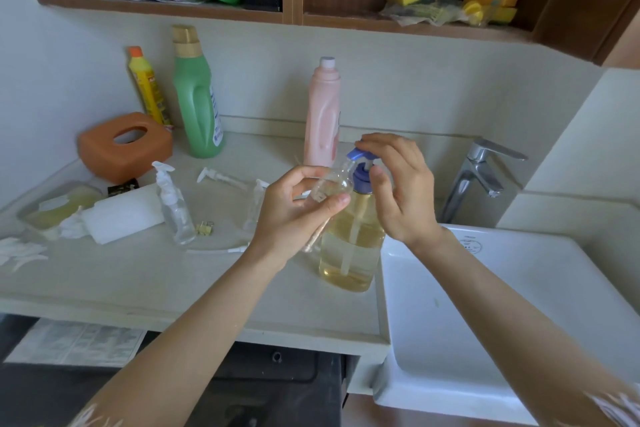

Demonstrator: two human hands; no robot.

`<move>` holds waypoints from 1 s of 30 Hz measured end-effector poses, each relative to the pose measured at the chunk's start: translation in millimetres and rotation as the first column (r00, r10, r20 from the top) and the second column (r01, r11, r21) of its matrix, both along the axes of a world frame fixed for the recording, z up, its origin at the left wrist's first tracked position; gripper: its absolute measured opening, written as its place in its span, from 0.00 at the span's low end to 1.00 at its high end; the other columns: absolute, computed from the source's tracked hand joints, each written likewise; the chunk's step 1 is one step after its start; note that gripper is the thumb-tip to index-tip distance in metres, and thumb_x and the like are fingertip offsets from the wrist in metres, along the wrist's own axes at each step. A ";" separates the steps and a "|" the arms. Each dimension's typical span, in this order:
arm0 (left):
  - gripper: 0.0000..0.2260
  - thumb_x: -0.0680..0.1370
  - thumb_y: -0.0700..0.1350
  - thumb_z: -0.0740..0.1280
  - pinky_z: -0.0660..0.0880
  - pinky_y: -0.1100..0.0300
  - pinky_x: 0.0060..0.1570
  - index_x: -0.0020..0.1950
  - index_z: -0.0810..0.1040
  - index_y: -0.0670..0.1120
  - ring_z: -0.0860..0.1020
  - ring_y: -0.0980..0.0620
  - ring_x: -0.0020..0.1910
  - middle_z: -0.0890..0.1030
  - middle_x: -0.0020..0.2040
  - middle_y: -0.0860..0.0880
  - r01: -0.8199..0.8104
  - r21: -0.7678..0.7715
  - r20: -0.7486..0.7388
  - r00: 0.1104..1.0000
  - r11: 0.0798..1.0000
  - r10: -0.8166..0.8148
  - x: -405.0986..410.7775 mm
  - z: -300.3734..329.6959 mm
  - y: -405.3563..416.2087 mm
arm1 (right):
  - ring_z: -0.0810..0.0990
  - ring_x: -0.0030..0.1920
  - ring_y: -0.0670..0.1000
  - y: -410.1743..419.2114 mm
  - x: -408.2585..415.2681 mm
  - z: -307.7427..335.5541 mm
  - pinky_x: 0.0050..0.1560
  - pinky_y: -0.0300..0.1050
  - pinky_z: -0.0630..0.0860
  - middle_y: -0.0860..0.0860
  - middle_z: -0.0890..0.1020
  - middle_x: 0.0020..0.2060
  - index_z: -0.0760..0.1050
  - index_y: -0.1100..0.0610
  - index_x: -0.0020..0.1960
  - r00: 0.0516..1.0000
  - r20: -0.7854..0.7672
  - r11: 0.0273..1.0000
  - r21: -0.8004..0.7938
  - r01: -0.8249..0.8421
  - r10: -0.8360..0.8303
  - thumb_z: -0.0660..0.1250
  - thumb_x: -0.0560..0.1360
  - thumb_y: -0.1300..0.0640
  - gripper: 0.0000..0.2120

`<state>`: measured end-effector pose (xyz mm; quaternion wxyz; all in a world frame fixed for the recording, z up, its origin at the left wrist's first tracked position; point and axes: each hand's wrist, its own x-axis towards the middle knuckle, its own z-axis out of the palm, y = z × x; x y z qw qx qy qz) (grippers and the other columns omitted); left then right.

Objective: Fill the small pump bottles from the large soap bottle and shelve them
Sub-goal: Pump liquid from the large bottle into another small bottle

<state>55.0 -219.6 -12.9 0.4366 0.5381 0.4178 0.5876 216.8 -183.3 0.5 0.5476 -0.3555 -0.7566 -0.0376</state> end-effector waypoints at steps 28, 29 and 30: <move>0.15 0.68 0.37 0.77 0.80 0.45 0.42 0.52 0.80 0.47 0.81 0.46 0.38 0.84 0.48 0.45 0.021 -0.042 -0.016 1.000 0.999 -0.021 -2.6 4.2 2.8 | 0.75 0.50 0.57 -2.4 -10.7 -9.0 0.57 0.32 0.62 0.55 0.80 0.53 0.79 0.62 0.53 0.995 0.023 0.995 0.027 0.099 -0.099 0.56 0.73 0.57 0.17; 0.15 0.70 0.35 0.76 0.80 0.49 0.41 0.53 0.79 0.46 0.81 0.47 0.38 0.84 0.47 0.46 0.030 -0.035 -0.011 0.999 0.999 -0.030 -2.2 6.0 2.8 | 0.76 0.52 0.57 -0.9 -9.4 -6.2 0.58 0.33 0.63 0.55 0.80 0.53 0.79 0.63 0.54 0.996 0.024 0.996 0.026 0.088 -0.089 0.56 0.73 0.57 0.17; 0.14 0.71 0.34 0.74 0.80 0.52 0.39 0.54 0.79 0.45 0.81 0.48 0.37 0.84 0.47 0.46 0.037 -0.031 -0.005 0.999 0.999 -0.038 -1.4 7.3 3.1 | 0.76 0.53 0.58 0.3 -8.8 -5.1 0.59 0.35 0.64 0.55 0.80 0.53 0.79 0.63 0.54 0.997 0.023 0.997 0.027 0.074 -0.074 0.56 0.74 0.57 0.17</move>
